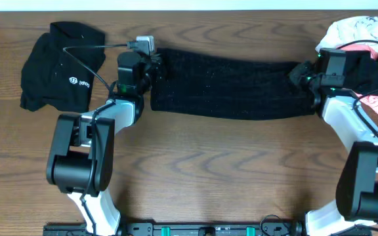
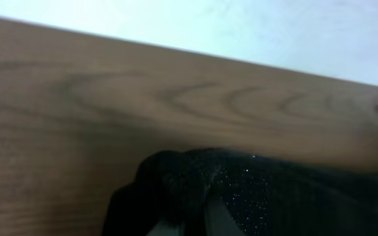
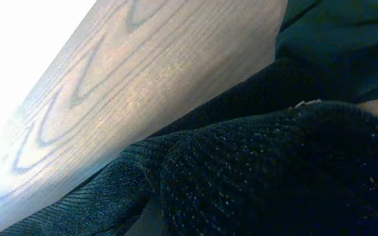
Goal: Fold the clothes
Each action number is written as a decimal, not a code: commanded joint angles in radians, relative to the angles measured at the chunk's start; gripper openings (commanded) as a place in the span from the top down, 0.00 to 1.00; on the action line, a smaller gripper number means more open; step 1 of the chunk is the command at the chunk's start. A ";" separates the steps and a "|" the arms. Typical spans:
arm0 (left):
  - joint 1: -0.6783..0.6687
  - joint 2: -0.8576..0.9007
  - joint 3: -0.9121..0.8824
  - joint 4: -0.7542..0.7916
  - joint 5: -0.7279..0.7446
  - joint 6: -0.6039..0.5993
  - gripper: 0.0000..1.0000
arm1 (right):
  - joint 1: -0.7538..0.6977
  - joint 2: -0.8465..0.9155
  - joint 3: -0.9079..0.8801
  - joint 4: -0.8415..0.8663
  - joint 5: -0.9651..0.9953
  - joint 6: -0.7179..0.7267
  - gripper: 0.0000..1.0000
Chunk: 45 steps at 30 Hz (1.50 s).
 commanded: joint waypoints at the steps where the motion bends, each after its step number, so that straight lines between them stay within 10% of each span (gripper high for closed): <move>1: 0.003 0.024 0.022 0.018 -0.066 0.020 0.89 | 0.011 0.034 0.021 0.030 0.048 0.008 0.88; 3: 0.005 0.023 0.023 0.032 -0.076 0.020 0.21 | 0.012 0.040 0.021 0.058 0.043 0.007 0.19; 4: 0.008 0.017 0.023 0.050 -0.075 0.020 0.04 | 0.011 0.037 0.022 0.074 0.040 0.006 0.01; 12: 0.061 -0.208 0.023 -0.002 -0.073 0.022 0.03 | -0.019 -0.137 0.061 0.040 0.037 -0.058 0.01; 26: -0.024 -0.357 0.021 -0.555 -0.054 0.126 0.50 | -0.019 -0.317 0.060 -0.345 0.058 -0.196 0.01; 28: -0.044 -0.343 0.021 -0.589 -0.055 0.127 0.54 | -0.014 -0.292 0.058 -0.378 0.047 -0.220 0.24; 31: -0.061 -0.302 0.019 -0.595 -0.055 0.127 0.79 | 0.003 -0.232 0.056 -0.378 0.021 -0.241 0.97; 33: -0.063 -0.266 0.019 -0.583 -0.055 0.126 0.93 | 0.017 -0.181 0.056 -0.363 0.021 -0.241 0.99; 45: -0.063 -0.091 0.019 -0.560 -0.055 0.126 0.94 | 0.052 0.086 0.056 -0.267 0.034 -0.240 0.99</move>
